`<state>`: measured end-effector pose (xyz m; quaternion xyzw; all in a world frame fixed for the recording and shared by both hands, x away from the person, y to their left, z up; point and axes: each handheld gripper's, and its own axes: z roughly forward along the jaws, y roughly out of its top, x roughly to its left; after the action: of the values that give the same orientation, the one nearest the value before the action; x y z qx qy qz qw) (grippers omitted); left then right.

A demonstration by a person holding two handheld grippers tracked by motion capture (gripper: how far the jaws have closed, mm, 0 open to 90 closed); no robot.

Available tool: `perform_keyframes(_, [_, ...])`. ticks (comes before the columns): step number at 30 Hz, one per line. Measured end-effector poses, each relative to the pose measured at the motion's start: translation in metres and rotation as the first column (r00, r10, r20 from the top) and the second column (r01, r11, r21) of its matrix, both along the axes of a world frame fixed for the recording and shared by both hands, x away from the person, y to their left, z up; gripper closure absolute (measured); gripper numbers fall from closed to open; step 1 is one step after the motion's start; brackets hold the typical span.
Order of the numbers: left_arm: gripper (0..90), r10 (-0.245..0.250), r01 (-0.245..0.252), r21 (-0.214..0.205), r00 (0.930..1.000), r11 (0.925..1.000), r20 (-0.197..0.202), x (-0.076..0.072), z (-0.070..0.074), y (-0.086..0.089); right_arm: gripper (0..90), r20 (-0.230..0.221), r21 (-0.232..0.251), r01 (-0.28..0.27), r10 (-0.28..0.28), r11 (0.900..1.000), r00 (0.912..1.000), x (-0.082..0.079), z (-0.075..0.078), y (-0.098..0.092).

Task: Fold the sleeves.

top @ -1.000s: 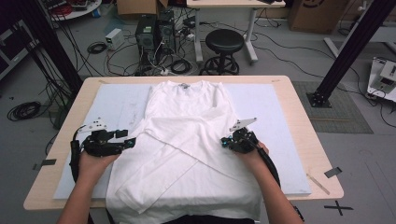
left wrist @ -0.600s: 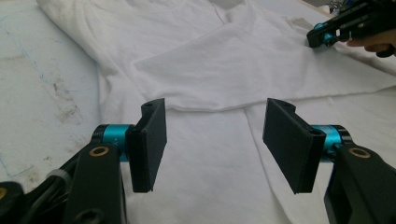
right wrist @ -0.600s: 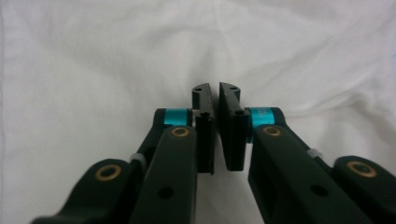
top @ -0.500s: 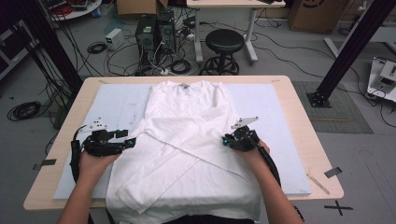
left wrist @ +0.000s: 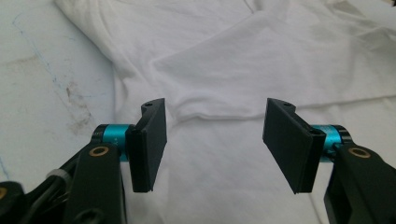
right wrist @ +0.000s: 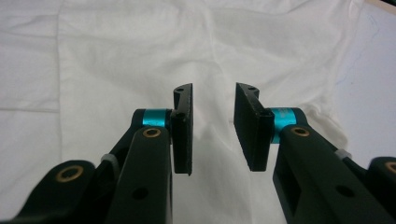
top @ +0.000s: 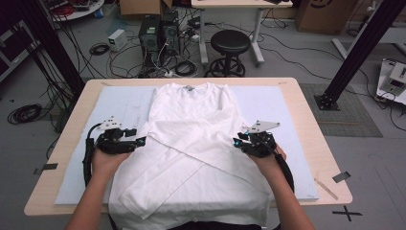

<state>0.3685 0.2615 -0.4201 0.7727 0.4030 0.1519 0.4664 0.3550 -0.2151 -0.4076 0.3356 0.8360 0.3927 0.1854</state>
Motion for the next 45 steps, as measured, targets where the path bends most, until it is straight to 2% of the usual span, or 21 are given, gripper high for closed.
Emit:
perform_keyframes(3, [40.2, 0.029, -0.029, 0.017, 0.9995, 0.9994, -0.014, 0.016, -0.005, -0.007, 69.4, 0.013, 0.006, -0.004, 0.004, 1.0000, 0.9999, -0.001, 0.002, 0.001])
perform_keyframes(4, [40.7, 0.041, -0.040, 0.037, 0.9985, 0.9985, -0.037, 0.024, -0.008, -0.009, 69.4, 0.012, 0.006, -0.003, 0.003, 1.0000, 0.9999, -0.002, 0.002, 0.001])
perform_keyframes(6, [40.9, 0.063, -0.060, 0.058, 0.9966, 0.9965, -0.052, 0.035, -0.011, -0.015, 69.3, 0.017, -0.001, -0.005, 0.005, 1.0000, 0.9998, -0.002, 0.002, 0.002])
perform_keyframes(7, [41.2, 0.063, -0.060, 0.058, 0.9966, 0.9965, -0.052, 0.035, -0.011, -0.015, 69.3, 0.017, -0.001, -0.005, 0.005, 1.0000, 0.9998, -0.002, 0.002, 0.002])
perform_keyframes(8, [41.2, 0.095, -0.091, 0.079, 0.9937, 0.9928, -0.059, 0.043, -0.016, -0.018, 69.3, 0.013, 0.001, -0.002, 0.002, 1.0000, 0.9999, -0.002, 0.002, 0.003])
perform_keyframes(9, [45.1, 0.112, -0.102, 0.127, 0.9910, 0.9867, -0.074, 0.047, -0.019, -0.020, 69.3, 0.016, -0.005, -0.004, 0.005, 1.0000, 0.9999, -0.002, 0.001, 0.004])
perform_keyframes(10, [47.9, 0.126, -0.110, 0.185, 0.9889, 0.9766, -0.079, 0.049, -0.022, -0.021, 69.3, 0.018, -0.009, -0.008, 0.008, 0.9999, 0.9998, -0.002, 0.001, 0.004])
perform_keyframes(11, [52.5, 0.125, -0.110, 0.199, 0.9899, 0.9739, -0.067, 0.049, -0.025, -0.021, 69.4, 0.019, -0.012, -0.009, 0.009, 0.9999, 0.9998, -0.002, 0.001, 0.004])
perform_keyframes(16, [81.0, 0.146, -0.134, 0.150, 0.9871, 0.9796, -0.067, 0.047, -0.027, -0.011, 69.4, 0.028, -0.015, -0.005, 0.005, 0.9999, 0.9996, -0.005, 0.002, 0.001])
perform_keyframes(18, [84.2, 0.163, -0.152, 0.129, 0.9837, 0.9798, -0.076, 0.048, -0.026, -0.005, 69.4, 0.030, -0.012, 0.003, -0.002, 0.9999, 0.9996, -0.005, 0.001, -0.001])
perform_keyframes(20, [84.3, 0.193, -0.182, 0.130, 0.9782, 0.9747, -0.078, 0.048, -0.026, 0.000, 69.4, 0.030, -0.011, 0.010, -0.010, 0.9999, 0.9995, -0.005, 0.001, -0.004])
perform_keyframes(21, [83.9, 0.208, -0.198, 0.115, 0.9748, 0.9734, -0.080, 0.049, -0.026, 0.004, 69.4, 0.030, -0.011, 0.012, -0.012, 0.9999, 0.9995, -0.005, 0.001, -0.005])
perform_keyframes(23, [80.0, 0.211, -0.204, 0.078, 0.9723, 0.9758, -0.100, 0.050, -0.028, 0.011, 69.4, 0.026, -0.008, 0.017, -0.017, 0.9998, 0.9995, -0.005, 0.001, -0.007])
perform_keyframes(27, [69.3, 0.217, -0.213, 0.046, 0.9690, 0.9759, -0.118, 0.050, -0.028, 0.021, 69.4, 0.022, -0.006, 0.023, -0.023, 0.9997, 0.9995, -0.003, 0.000, -0.009])
perform_keyframes(32, [57.5, 0.214, -0.212, 0.032, 0.9734, 0.9768, -0.082, 0.046, -0.020, 0.024, 69.1, 0.019, -0.001, 0.022, -0.022, 0.9998, 0.9996, -0.002, -0.001, -0.010])
perform_keyframes(33, [57.5, 0.196, -0.197, -0.010, 0.9789, 0.9804, -0.059, 0.041, -0.012, 0.028, 68.0, 0.019, 0.000, 0.022, -0.022, 0.9997, 0.9996, -0.002, -0.001, -0.010])
perform_keyframes(36, [47.9, 0.151, -0.153, -0.068, 0.9879, 0.9858, -0.036, 0.031, 0.000, 0.031, 62.8, 0.029, 0.013, 0.031, -0.031, 0.9994, 0.9991, -0.001, 0.003, -0.016])
perform_keyframes(41, [39.8, 0.045, -0.044, -0.099, 0.9990, 0.9942, 0.007, 0.012, 0.016, 0.030, 54.9, 0.032, 0.030, 0.057, -0.058, 0.9979, 0.9978, 0.002, 0.005, -0.030])
perform_keyframes(42, [37.9, 0.045, -0.044, -0.099, 0.9990, 0.9942, 0.007, 0.012, 0.016, 0.030, 54.9, 0.032, 0.030, 0.057, -0.058, 0.9979, 0.9978, 0.002, 0.005, -0.030])
perform_keyframes(43, [37.9, 0.009, -0.007, -0.109, 0.9998, 0.9940, 0.018, 0.007, 0.020, 0.029, 54.1, 0.030, 0.031, 0.062, -0.063, 0.9976, 0.9975, 0.002, 0.005, -0.032])
perform_keyframes(45, [36.4, -0.014, 0.018, -0.129, 0.9995, 0.9916, 0.029, 0.003, 0.023, 0.029, 51.8, 0.026, 0.041, 0.073, -0.074, 0.9965, 0.9969, 0.004, 0.005, -0.039])
